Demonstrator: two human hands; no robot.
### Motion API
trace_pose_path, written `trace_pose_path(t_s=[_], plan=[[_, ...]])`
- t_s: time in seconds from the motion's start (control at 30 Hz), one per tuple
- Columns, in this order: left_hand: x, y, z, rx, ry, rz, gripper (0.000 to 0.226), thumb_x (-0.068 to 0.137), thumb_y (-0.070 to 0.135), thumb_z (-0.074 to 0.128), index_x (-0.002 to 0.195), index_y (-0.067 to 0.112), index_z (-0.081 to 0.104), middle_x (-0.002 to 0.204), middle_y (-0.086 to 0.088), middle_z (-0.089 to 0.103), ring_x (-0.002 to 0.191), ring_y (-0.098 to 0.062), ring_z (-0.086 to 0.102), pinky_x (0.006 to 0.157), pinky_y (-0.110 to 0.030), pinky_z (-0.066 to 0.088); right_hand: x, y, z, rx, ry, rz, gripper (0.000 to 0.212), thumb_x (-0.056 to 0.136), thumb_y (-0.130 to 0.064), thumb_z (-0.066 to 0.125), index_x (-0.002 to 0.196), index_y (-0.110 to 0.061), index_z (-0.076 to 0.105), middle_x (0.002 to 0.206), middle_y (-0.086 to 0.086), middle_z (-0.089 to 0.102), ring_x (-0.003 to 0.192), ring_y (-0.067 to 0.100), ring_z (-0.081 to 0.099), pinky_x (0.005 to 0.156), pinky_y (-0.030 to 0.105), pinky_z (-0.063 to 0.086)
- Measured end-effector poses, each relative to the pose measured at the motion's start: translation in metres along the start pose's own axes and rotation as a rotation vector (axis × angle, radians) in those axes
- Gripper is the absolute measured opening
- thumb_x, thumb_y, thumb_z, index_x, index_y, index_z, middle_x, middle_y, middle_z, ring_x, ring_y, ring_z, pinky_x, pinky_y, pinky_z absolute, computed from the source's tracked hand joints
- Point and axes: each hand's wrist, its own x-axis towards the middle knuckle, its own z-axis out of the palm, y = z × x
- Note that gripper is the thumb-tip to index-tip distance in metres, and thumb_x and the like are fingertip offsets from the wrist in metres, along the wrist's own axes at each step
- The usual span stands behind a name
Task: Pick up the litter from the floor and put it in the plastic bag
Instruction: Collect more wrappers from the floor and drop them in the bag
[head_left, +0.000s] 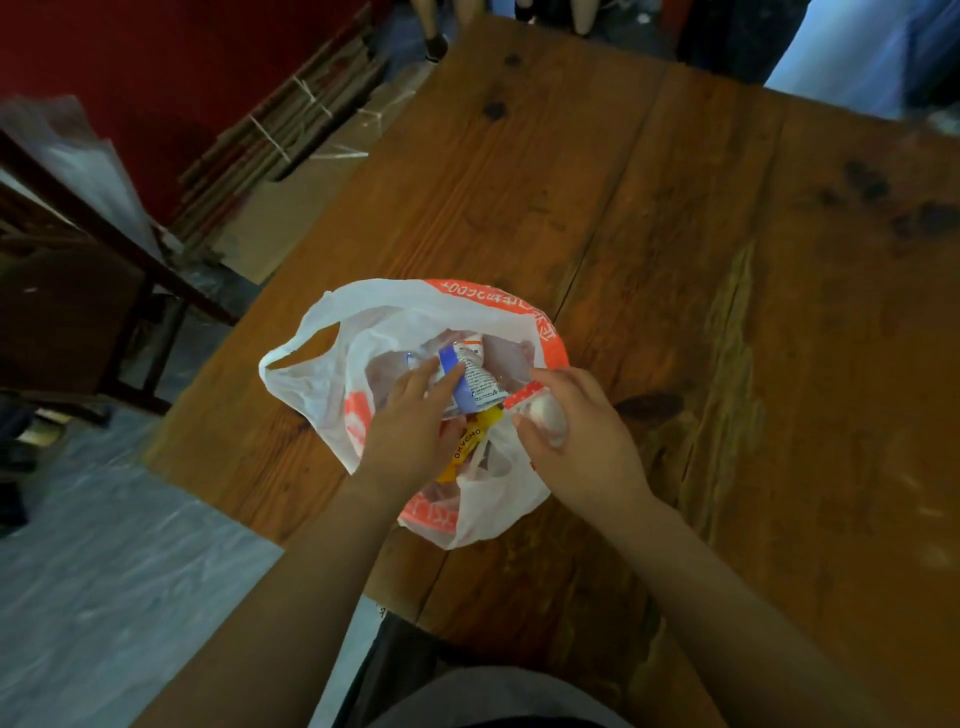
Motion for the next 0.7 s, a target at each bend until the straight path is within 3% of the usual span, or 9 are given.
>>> trace_pose_path(t_s=[0.3, 0.57, 0.7], plan=[[-0.04, 0.0, -0.01, 0.173, 0.026, -0.188, 0.069, 0.088, 0.051, 0.046, 0.146, 0.029, 0.016, 0.155, -0.004, 0.021, 0.142, -0.027, 0.018, 0.108, -0.048, 0.03, 0.042, -0.016, 0.024, 0.024, -0.045, -0.232, 0.048, 0.086, -0.04, 0.056, 0.128, -0.02, 0.044, 0.137, 0.003, 0.045, 0.125, 0.02, 0.043, 0.087, 0.031, 0.051], [-0.07, -0.009, -0.005, 0.039, 0.106, -0.309, 0.062, 0.089, 0.055, 0.036, 0.145, 0.033, 0.02, 0.156, -0.003, 0.02, 0.143, -0.027, 0.017, 0.109, -0.053, 0.025, 0.035, -0.016, 0.035, -0.115, -0.138, -0.264, 0.056, 0.087, -0.047, 0.051, 0.134, -0.019, 0.038, 0.146, 0.007, 0.035, 0.135, 0.023, 0.029, 0.099, 0.045, 0.045], [-0.102, -0.023, -0.012, -0.084, 0.161, -0.398, 0.071, 0.079, 0.067, 0.024, 0.141, 0.034, 0.03, 0.15, -0.004, 0.033, 0.138, -0.03, 0.028, 0.106, -0.057, 0.031, 0.011, -0.037, 0.034, -0.144, -0.202, -0.341, 0.057, 0.087, -0.05, 0.047, 0.135, -0.019, 0.037, 0.146, 0.006, 0.035, 0.134, 0.022, 0.03, 0.097, 0.035, 0.045]])
